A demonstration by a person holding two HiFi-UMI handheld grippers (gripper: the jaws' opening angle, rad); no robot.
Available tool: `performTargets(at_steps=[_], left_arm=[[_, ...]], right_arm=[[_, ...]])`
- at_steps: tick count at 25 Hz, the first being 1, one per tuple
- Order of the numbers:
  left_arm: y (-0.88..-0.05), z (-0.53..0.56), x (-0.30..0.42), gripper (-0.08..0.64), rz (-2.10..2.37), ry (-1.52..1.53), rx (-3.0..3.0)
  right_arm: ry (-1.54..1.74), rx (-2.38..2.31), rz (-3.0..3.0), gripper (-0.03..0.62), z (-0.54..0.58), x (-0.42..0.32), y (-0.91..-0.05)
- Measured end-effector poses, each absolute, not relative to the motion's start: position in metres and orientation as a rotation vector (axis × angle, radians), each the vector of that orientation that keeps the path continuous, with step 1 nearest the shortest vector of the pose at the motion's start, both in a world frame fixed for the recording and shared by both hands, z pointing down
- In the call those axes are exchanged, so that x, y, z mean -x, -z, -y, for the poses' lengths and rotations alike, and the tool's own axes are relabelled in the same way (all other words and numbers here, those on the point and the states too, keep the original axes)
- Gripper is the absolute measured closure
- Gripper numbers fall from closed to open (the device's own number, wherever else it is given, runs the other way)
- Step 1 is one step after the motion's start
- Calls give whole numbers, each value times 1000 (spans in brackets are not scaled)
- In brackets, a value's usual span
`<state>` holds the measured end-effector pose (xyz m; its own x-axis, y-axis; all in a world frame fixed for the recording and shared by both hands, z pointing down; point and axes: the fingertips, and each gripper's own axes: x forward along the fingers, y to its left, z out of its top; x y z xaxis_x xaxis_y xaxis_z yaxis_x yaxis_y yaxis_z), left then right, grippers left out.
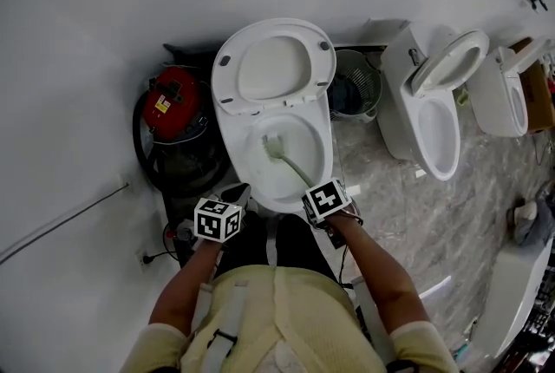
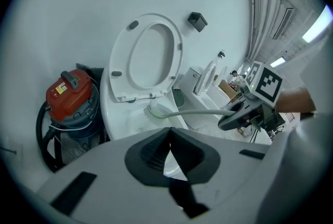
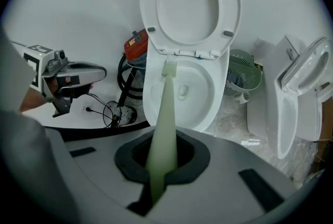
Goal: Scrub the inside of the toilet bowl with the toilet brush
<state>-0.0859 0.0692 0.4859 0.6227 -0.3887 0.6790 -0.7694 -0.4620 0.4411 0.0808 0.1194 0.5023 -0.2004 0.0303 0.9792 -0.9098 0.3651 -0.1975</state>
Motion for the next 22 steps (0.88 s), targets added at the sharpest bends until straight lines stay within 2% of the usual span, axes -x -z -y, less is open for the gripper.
performTargets(at_steps=[22], left_arm=[[-441,-73,74,549,880,-605,-2118]], right_arm=[[-1003,-898,1759,577,-120,-81,-437]])
